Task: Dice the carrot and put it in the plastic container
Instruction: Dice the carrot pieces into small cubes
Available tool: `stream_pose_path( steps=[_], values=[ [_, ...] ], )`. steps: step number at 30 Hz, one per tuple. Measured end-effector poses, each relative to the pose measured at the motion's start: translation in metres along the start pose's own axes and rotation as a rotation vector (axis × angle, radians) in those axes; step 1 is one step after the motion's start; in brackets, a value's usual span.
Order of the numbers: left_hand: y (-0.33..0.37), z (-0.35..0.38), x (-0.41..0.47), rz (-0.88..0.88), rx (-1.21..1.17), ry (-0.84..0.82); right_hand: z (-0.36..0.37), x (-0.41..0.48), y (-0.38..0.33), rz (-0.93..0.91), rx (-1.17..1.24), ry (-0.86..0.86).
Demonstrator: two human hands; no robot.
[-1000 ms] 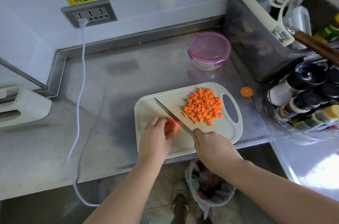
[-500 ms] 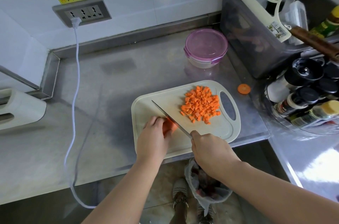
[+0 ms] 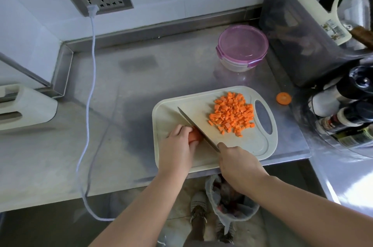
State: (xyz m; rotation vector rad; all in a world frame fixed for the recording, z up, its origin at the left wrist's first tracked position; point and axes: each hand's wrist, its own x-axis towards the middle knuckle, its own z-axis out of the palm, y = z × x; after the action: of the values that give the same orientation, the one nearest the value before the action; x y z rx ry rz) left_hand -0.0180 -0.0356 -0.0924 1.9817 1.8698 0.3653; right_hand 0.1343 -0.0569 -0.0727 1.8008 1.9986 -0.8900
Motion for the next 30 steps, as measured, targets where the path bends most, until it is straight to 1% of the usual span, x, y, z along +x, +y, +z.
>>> stream_pose_path(
  steps=[4, 7, 10, 12, 19, 23, 30],
  values=[
    [0.002, -0.003, -0.004, -0.026, 0.02, -0.04, -0.007, 0.008, -0.007, 0.02, 0.069, 0.067],
    [0.001, -0.005, -0.006, -0.049, 0.001, -0.032, -0.011, 0.001, -0.006, 0.007, 0.115, 0.134],
    [-0.001, -0.007, -0.012, -0.057, -0.029, -0.024, -0.011, -0.011, -0.001, -0.028, 0.086, 0.182],
    [-0.001, -0.006, -0.013, -0.061, -0.036, -0.029, -0.01, -0.016, 0.0, -0.056, 0.053, 0.176],
    [0.001, -0.005, -0.011, -0.093, -0.005, -0.019, -0.003, -0.025, 0.0, -0.051, 0.079, 0.177],
    [-0.001, -0.002, -0.009, -0.092, -0.003, -0.008, -0.004, -0.024, -0.001, -0.056, 0.022, 0.146],
    [-0.003, 0.001, -0.008, -0.081, 0.008, 0.007, -0.001, -0.019, -0.005, -0.011, -0.016, 0.089]
  ],
)
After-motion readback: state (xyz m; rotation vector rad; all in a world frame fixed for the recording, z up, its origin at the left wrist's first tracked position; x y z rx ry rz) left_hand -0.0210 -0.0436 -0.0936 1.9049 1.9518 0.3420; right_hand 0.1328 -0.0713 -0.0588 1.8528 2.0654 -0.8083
